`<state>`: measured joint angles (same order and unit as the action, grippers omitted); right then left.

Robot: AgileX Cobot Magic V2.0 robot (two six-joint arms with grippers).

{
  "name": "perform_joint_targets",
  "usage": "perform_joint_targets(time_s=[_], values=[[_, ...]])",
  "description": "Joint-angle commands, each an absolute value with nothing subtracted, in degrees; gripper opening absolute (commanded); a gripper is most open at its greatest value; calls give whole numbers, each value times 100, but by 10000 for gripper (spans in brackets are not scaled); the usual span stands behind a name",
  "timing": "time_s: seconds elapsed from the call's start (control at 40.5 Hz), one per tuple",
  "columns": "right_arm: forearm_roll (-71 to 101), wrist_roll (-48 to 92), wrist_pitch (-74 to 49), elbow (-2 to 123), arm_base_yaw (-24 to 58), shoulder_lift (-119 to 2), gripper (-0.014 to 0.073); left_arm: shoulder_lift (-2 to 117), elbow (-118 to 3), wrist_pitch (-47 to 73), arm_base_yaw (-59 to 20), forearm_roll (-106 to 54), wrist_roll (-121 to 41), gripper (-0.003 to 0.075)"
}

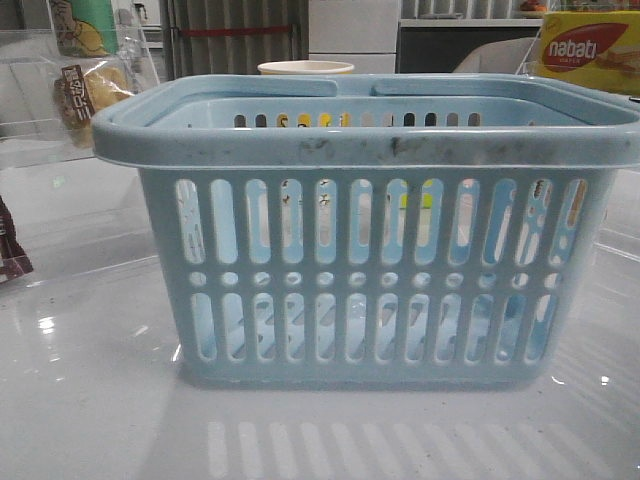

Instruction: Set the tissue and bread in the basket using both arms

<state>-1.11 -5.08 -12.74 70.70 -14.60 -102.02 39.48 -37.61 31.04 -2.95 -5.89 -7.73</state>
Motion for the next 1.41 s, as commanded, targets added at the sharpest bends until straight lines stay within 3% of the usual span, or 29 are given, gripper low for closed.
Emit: perform_joint_targets(time_s=[0.0, 0.396, 0.593, 0.742, 1.112, 1.384], values=[[-170, -491, -503, 7287, -1496, -10057, 573, 3959, -3919, 2636, -338, -626, -730, 401], [-124, -491, 0, 7287, -1484, -10396, 564, 3959, -3919, 2636, -338, -626, -730, 401], [-124, -491, 0, 7287, -1478, -10408, 339, 3959, -3919, 2636, -338, -626, -730, 401], [-118, -491, -108, 7287, -1478, -10350, 257, 3959, -3919, 2646, -338, -626, -730, 401], [-113, -491, -746, 7287, -728, -8687, 252, 3959, -3919, 2646, -338, -626, -730, 401], [-113, -491, -2118, 7287, 423, -7484, 252, 3959, -3919, 2646, -338, -626, -730, 401]])
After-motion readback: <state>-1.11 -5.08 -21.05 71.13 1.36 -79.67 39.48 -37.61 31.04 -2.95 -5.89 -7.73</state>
